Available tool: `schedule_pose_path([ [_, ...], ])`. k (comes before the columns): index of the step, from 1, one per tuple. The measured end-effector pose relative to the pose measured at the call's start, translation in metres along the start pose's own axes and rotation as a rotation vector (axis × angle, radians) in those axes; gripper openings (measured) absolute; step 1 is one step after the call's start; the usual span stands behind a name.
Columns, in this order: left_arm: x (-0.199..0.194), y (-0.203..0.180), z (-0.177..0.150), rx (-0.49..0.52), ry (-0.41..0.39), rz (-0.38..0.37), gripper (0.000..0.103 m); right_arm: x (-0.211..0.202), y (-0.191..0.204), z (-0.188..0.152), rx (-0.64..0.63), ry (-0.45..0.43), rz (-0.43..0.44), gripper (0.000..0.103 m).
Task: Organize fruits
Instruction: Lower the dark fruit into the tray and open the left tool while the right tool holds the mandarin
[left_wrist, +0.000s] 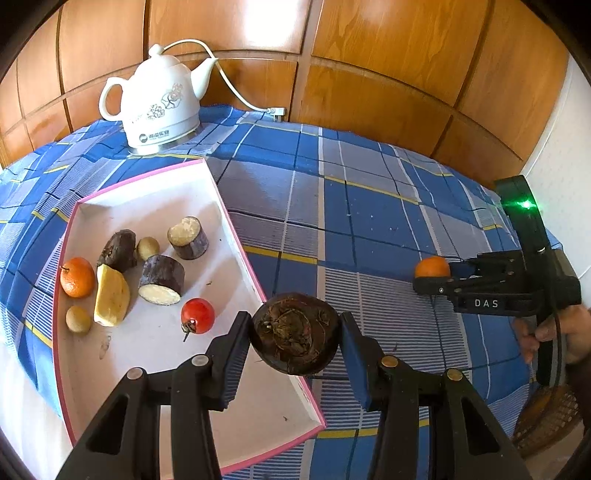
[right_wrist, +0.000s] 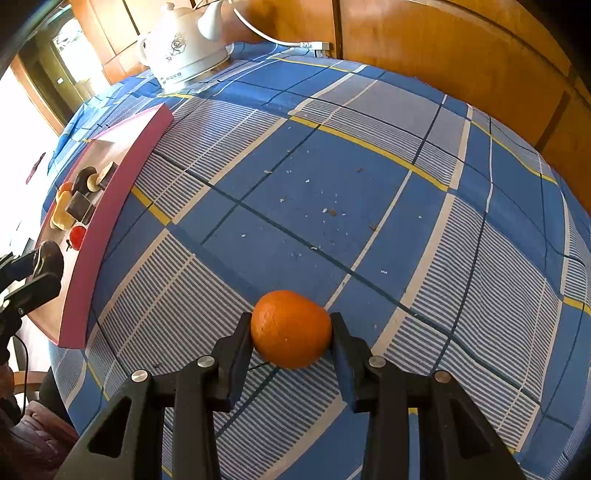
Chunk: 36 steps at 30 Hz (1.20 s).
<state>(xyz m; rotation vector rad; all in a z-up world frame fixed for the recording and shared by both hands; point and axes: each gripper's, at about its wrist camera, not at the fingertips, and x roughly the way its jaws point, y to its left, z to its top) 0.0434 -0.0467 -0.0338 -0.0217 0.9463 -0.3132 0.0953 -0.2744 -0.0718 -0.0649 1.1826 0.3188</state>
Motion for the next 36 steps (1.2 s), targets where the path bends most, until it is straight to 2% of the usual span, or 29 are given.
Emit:
schedule_pose_path([
  [10, 0.001, 0.014, 0.000, -0.032, 0.006, 0.008, 0.048, 0.001, 0.005, 0.001, -0.032, -0.007, -0.027, 0.040],
  [14, -0.007, 0.036, -0.003, -0.075, -0.002, 0.035, 0.048, 0.001, 0.006, 0.001, -0.034, -0.007, -0.031, 0.040],
  [23, -0.028, 0.106, -0.026, -0.219, 0.004, 0.147, 0.048, 0.003, 0.008, 0.002, -0.039, -0.005, -0.036, 0.040],
  [27, -0.023, 0.120, -0.029, -0.252, 0.018, 0.173, 0.048, 0.003, 0.008, 0.002, -0.041, -0.006, -0.037, 0.040],
  [34, 0.000, 0.122, -0.020, -0.236, 0.063, 0.178, 0.048, 0.003, 0.007, 0.002, -0.039, -0.006, -0.034, 0.040],
  [36, 0.008, 0.125, -0.015, -0.234, 0.066, 0.213, 0.048, 0.003, 0.007, 0.002, -0.040, -0.006, -0.034, 0.040],
])
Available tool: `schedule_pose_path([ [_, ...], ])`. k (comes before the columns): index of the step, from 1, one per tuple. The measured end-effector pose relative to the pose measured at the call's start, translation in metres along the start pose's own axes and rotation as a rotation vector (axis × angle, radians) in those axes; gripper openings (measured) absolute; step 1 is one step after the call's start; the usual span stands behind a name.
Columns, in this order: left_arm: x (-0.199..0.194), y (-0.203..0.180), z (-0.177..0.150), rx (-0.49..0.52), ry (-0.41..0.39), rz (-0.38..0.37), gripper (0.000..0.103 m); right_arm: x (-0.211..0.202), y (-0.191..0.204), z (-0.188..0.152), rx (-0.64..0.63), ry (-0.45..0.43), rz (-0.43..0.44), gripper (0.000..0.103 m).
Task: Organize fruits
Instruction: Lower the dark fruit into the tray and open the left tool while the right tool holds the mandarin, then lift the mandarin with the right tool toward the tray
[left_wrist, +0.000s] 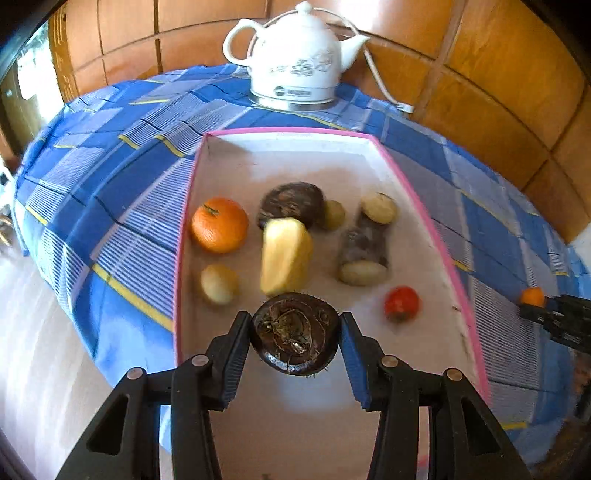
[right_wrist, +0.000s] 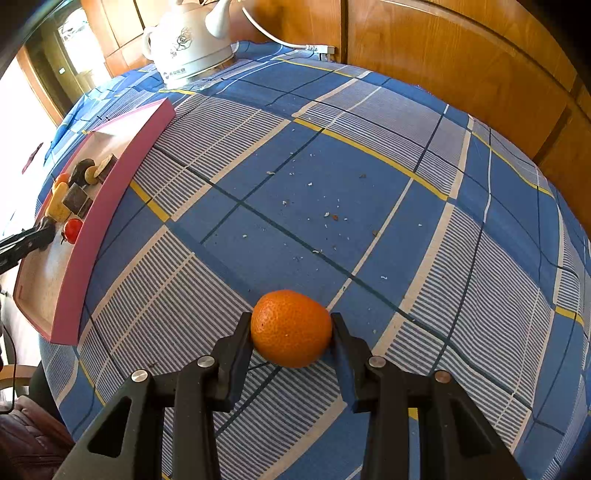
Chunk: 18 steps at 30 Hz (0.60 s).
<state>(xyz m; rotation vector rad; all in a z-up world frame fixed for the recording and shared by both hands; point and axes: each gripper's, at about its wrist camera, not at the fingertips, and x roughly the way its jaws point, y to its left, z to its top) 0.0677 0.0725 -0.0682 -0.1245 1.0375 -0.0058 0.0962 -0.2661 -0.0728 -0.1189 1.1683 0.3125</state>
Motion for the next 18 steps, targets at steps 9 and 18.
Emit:
schedule_pose_path([
  [9, 0.009, 0.004, 0.012, -0.008, -0.036, 0.024, 0.056, 0.000, -0.001, 0.000, -0.001, 0.000, 0.000, 0.040],
  [18, -0.007, 0.008, -0.003, -0.053, -0.068, 0.044, 0.070, 0.000, -0.001, 0.000, 0.004, 0.003, 0.001, 0.041],
])
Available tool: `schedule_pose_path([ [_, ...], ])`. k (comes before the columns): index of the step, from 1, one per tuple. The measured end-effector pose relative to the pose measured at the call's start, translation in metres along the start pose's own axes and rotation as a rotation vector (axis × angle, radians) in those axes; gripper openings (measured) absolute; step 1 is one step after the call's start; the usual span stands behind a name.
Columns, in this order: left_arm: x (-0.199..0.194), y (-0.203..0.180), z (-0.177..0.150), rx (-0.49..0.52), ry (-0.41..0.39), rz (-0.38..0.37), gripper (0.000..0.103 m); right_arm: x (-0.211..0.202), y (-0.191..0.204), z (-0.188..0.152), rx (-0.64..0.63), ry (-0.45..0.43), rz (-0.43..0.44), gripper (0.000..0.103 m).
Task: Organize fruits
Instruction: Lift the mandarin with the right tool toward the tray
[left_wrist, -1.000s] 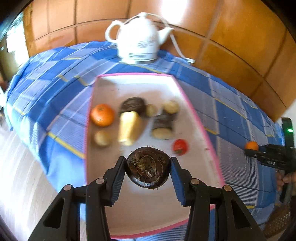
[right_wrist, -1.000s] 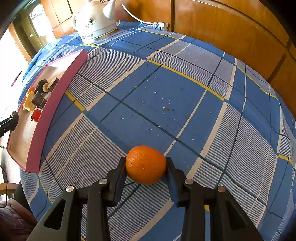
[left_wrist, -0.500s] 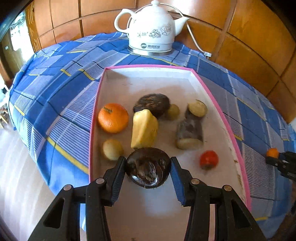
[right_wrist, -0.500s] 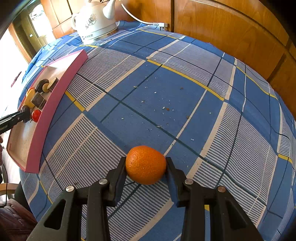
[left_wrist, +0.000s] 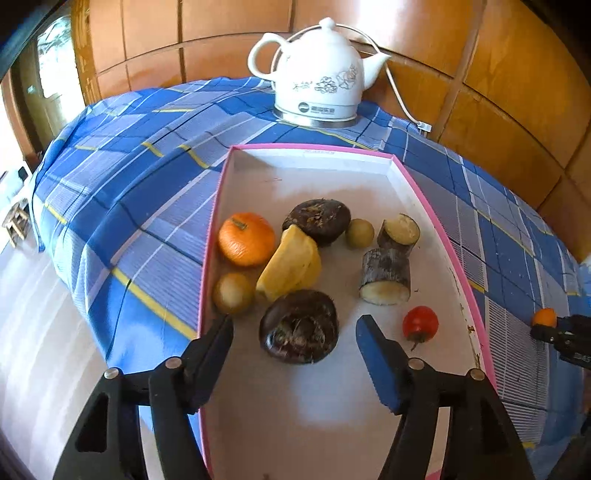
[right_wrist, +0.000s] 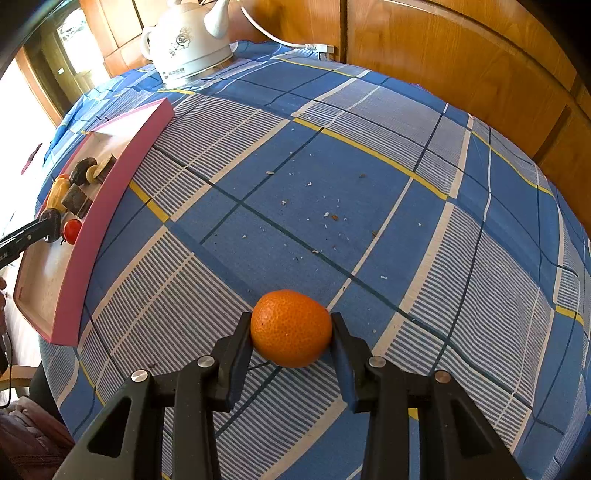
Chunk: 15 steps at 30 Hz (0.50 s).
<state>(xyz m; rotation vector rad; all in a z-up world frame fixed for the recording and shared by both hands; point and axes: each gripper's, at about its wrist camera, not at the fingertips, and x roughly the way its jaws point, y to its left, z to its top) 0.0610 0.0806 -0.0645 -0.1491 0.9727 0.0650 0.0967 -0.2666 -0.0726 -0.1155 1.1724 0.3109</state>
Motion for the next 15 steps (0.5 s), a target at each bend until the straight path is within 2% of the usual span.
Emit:
schedule_pose_path([
  [7, -0.018, -0.002, -0.006, 0.005, -0.045, 0.027, 0.070, 0.000, 0.001, -0.001, -0.008, -0.002, -0.007, 0.041],
  [15, -0.035, -0.018, -0.006, 0.053, -0.094, 0.012, 0.070, 0.000, 0.004, -0.002, -0.026, -0.006, -0.019, 0.040],
])
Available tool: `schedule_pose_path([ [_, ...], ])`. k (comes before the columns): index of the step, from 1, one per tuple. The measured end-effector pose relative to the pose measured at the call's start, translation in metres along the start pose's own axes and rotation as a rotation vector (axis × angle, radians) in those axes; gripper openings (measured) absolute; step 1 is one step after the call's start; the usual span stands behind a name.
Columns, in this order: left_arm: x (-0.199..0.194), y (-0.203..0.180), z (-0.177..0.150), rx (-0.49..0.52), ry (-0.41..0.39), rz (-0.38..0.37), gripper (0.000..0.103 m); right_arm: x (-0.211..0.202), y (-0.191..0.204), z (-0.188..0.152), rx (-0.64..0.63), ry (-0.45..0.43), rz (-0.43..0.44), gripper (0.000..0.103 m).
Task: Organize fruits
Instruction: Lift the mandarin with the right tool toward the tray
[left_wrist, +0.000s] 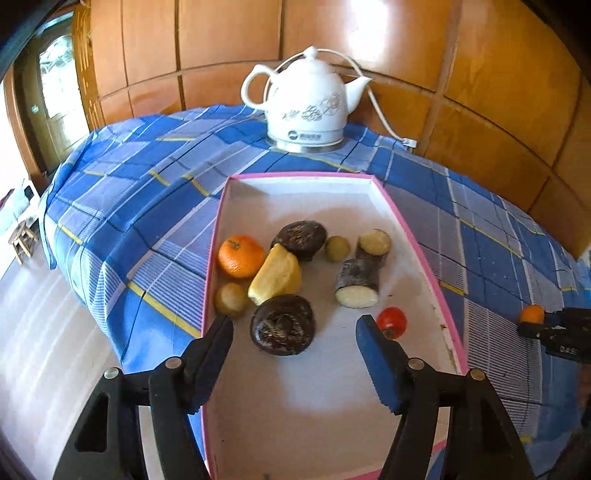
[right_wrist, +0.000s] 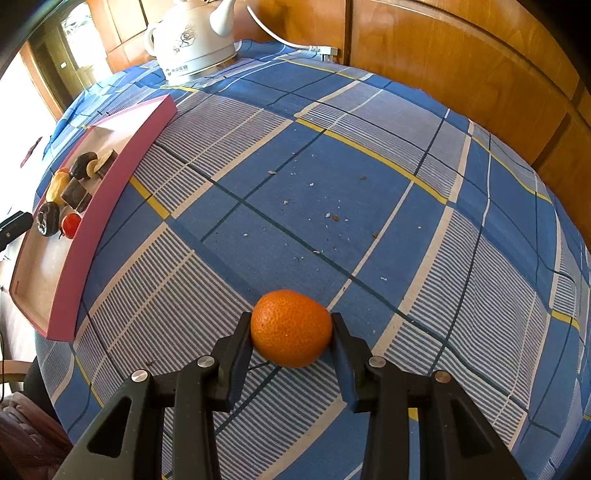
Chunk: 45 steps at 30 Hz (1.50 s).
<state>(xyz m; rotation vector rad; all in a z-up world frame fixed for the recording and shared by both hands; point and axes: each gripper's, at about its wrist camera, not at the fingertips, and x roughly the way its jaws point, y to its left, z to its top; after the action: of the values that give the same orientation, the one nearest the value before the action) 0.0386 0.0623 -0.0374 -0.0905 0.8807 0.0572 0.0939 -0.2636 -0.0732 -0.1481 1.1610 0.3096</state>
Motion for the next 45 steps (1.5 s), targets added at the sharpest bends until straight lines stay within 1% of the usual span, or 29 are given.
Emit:
schedule_pose_path([
  [9, -0.008, -0.010, -0.001, 0.027, -0.018, -0.017, 0.070, 0.000, 0.001, -0.001, -0.003, -0.003, -0.003, 0.040],
  [22, -0.008, -0.013, -0.003, 0.028, -0.014, -0.028, 0.070, 0.000, 0.001, -0.001, -0.010, -0.003, -0.008, 0.040],
  [30, -0.010, -0.007, -0.004, 0.006, -0.020, -0.029, 0.070, -0.001, 0.003, -0.002, -0.006, -0.007, -0.013, 0.040],
  [36, -0.012, 0.005, -0.003, -0.023, -0.028, -0.025, 0.070, 0.001, 0.005, -0.001, -0.004, 0.004, -0.022, 0.040],
  [40, -0.012, 0.012, -0.003, -0.041, -0.029, -0.022, 0.070, -0.002, 0.009, 0.003, 0.007, 0.002, 0.002, 0.040],
  [42, -0.011, 0.015, -0.003, -0.049, -0.027, -0.023, 0.070, -0.008, 0.017, 0.006, -0.006, -0.015, 0.012, 0.040],
  [45, -0.012, 0.018, -0.004, -0.057, -0.030, -0.026, 0.070, -0.016, 0.034, 0.014, -0.024, -0.044, 0.050, 0.040],
])
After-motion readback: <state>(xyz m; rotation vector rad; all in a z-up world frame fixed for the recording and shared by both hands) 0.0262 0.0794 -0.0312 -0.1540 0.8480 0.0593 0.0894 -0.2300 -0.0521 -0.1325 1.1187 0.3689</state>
